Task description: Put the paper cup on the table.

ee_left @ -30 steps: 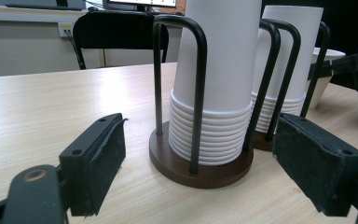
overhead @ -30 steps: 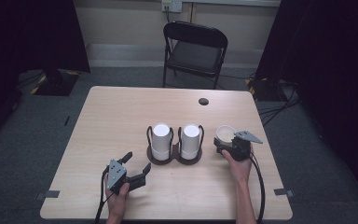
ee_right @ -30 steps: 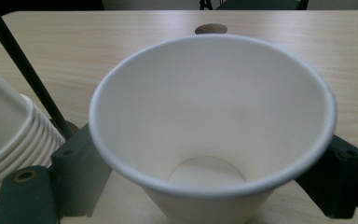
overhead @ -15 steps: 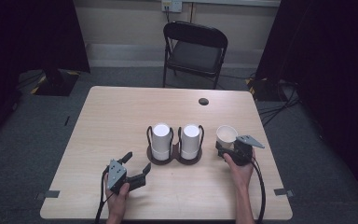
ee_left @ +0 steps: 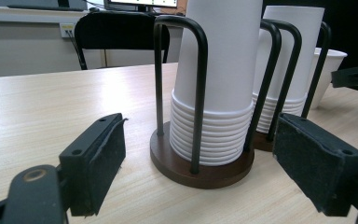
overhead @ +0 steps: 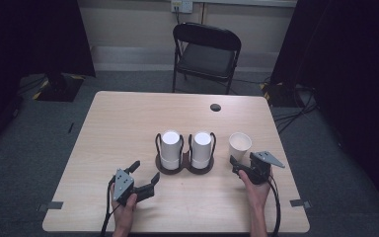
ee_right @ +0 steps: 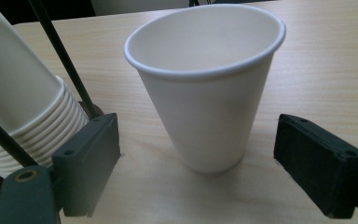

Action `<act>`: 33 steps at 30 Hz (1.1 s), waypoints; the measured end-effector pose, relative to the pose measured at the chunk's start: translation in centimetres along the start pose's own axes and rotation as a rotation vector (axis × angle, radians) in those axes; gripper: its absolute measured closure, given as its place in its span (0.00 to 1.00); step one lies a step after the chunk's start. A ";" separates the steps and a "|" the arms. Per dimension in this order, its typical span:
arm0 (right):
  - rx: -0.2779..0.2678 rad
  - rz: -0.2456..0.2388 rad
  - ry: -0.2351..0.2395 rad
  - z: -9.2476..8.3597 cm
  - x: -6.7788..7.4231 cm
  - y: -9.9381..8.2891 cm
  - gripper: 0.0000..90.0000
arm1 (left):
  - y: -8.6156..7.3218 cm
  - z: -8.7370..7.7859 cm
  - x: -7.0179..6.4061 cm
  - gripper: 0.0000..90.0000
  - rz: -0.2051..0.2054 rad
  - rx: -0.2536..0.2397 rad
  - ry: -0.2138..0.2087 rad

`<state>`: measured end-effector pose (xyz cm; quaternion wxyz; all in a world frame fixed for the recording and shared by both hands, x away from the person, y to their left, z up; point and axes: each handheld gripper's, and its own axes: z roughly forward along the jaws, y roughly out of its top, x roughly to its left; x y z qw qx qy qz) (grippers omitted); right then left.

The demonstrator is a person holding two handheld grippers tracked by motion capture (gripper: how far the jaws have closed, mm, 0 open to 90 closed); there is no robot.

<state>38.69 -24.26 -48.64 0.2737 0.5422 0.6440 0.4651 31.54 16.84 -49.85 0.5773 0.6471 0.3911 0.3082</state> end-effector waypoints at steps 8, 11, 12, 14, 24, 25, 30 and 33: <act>-0.039 0.002 0.022 -1.7 0.6 -0.6 0.15 | 0.0 0.1 0.0 0.19 -0.006 0.009 0.011; -0.060 -0.016 0.025 -2.3 1.2 -0.5 0.16 | 0.0 0.1 0.0 0.19 -0.009 0.011 0.013; -0.065 -0.017 0.028 -2.5 1.4 -0.5 0.16 | 0.0 0.1 0.0 0.19 -0.007 0.013 0.011; -0.083 -0.023 0.040 -2.9 1.8 -0.7 0.16 | 0.0 0.1 0.0 0.19 -0.010 0.014 0.012; -0.126 -0.054 0.072 -3.9 3.9 -1.9 0.16 | 0.1 0.1 0.0 0.19 -0.005 0.020 0.012; -0.128 -0.056 0.076 -4.0 4.1 -2.0 0.16 | 0.1 0.1 0.0 0.19 -0.004 0.021 0.013; -0.152 -0.064 0.101 -4.1 5.4 -2.5 0.16 | 0.1 0.1 -0.2 0.18 0.004 0.031 0.019; -0.164 -0.077 0.121 -4.1 6.2 -2.8 0.16 | 0.1 0.1 -0.3 0.18 0.005 0.034 0.025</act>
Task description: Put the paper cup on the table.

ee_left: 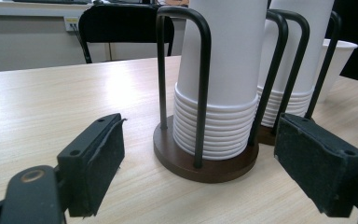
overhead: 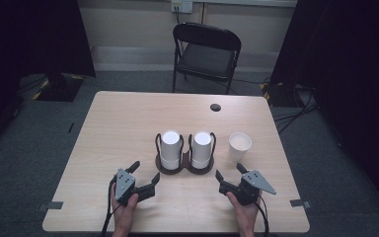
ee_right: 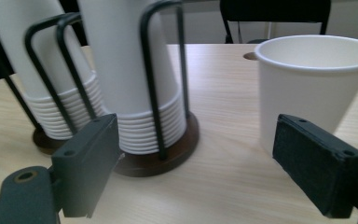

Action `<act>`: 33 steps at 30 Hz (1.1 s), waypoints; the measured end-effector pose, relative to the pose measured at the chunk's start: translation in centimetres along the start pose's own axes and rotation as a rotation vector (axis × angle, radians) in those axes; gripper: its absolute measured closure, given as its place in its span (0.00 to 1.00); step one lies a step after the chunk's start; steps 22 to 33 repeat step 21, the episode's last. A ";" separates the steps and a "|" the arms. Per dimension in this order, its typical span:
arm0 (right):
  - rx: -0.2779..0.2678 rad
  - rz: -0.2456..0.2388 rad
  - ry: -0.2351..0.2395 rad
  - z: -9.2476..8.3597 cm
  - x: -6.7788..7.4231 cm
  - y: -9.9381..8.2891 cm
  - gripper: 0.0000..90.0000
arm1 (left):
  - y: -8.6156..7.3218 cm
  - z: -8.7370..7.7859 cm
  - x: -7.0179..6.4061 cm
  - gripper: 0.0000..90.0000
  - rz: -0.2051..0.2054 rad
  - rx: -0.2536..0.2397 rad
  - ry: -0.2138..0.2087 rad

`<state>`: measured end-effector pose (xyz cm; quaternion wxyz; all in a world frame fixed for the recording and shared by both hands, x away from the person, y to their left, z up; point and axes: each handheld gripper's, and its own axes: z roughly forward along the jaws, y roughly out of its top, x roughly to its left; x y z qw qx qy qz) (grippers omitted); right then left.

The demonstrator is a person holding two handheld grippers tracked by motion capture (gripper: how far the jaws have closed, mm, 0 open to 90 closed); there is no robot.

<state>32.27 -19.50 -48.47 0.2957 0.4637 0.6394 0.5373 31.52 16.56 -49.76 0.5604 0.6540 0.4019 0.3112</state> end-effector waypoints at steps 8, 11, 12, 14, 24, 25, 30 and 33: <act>-0.019 -0.058 0.034 0.1 2.3 -0.7 0.16 | 0.0 0.0 0.1 0.17 -0.012 -0.003 0.011; -0.027 -0.073 0.039 0.0 2.8 -1.0 0.16 | 0.0 -0.1 0.1 0.17 -0.023 -0.007 0.011; -0.029 -0.082 0.034 0.0 3.0 -1.1 0.16 | 0.0 -0.1 0.2 0.17 -0.022 -0.005 0.011; -0.037 -0.090 0.037 0.0 3.1 -1.3 0.16 | 0.0 -0.1 0.2 0.17 -0.023 -0.006 0.011; -0.023 -0.093 0.030 0.2 3.1 -1.4 0.16 | 0.0 -0.1 0.2 0.17 -0.020 -0.007 0.008; -0.023 -0.093 0.030 0.2 3.1 -1.4 0.16 | 0.0 -0.1 0.2 0.17 -0.020 -0.007 0.008; -0.023 -0.093 0.030 0.2 3.1 -1.4 0.16 | 0.0 -0.1 0.2 0.17 -0.020 -0.007 0.008; -0.023 -0.093 0.030 0.2 3.1 -1.4 0.16 | 0.0 -0.1 0.2 0.17 -0.020 -0.007 0.008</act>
